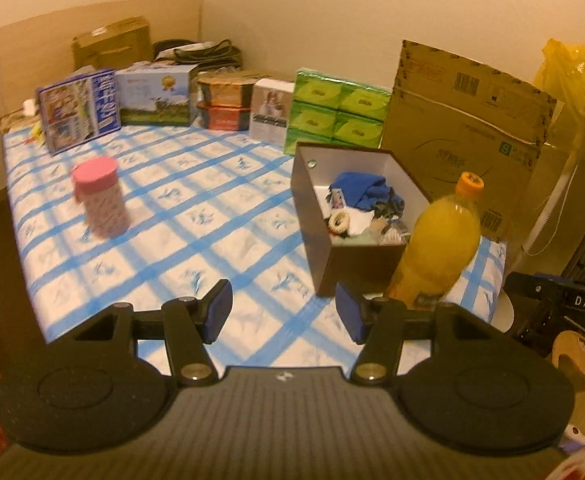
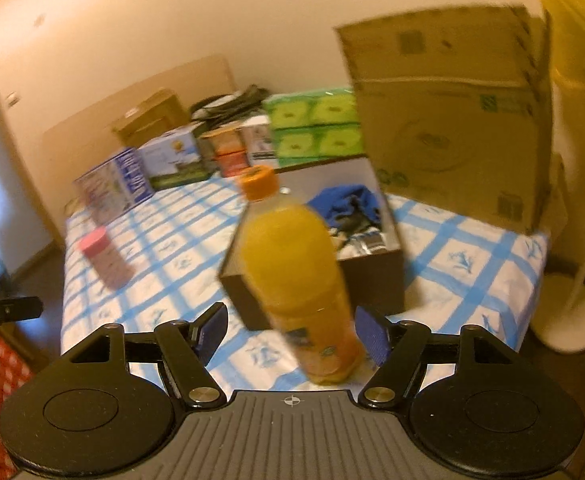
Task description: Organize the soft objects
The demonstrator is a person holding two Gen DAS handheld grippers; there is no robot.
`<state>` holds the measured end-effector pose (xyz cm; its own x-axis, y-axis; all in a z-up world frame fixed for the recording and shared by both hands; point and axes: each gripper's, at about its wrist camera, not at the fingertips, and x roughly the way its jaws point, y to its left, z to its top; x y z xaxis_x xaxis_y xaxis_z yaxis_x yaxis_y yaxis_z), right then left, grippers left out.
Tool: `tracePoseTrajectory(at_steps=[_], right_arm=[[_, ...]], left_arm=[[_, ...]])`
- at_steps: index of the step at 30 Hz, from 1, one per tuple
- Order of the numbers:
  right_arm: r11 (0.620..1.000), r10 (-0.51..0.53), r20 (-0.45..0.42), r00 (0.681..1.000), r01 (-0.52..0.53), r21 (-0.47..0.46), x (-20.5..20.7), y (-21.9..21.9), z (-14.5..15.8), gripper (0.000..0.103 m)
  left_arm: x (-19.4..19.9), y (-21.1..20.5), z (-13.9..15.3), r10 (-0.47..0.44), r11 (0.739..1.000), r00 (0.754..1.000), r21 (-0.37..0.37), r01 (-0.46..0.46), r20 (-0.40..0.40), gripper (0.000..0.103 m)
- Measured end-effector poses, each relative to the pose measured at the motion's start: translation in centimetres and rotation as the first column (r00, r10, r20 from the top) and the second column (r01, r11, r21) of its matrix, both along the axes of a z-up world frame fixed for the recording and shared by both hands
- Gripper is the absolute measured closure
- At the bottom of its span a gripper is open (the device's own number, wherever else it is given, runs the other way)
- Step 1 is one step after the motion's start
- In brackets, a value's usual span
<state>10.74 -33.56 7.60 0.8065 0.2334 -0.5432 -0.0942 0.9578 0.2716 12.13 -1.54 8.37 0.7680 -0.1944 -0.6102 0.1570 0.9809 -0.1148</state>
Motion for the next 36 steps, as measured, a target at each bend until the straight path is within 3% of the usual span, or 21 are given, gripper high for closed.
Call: tracePoseTrajectory(at_steps=[15, 36], right_arm=[[0.992, 0.127, -0.003, 0.992, -0.127, 0.011, -7.6, 9.2, -1.0, 0.032], [0.988, 0.152, -0.096, 0.984, -0.153, -0.003, -15.0, 11.6, -5.1, 0.032]], left_arm=[[-9.2, 3.0, -2.9, 0.075, 0.996, 0.996, 0.042, -0.074, -0.043, 0.049], [-17.2, 2.0, -6.4, 0.045, 0.995, 0.992, 0.094, -0.035, -0.116, 0.049]])
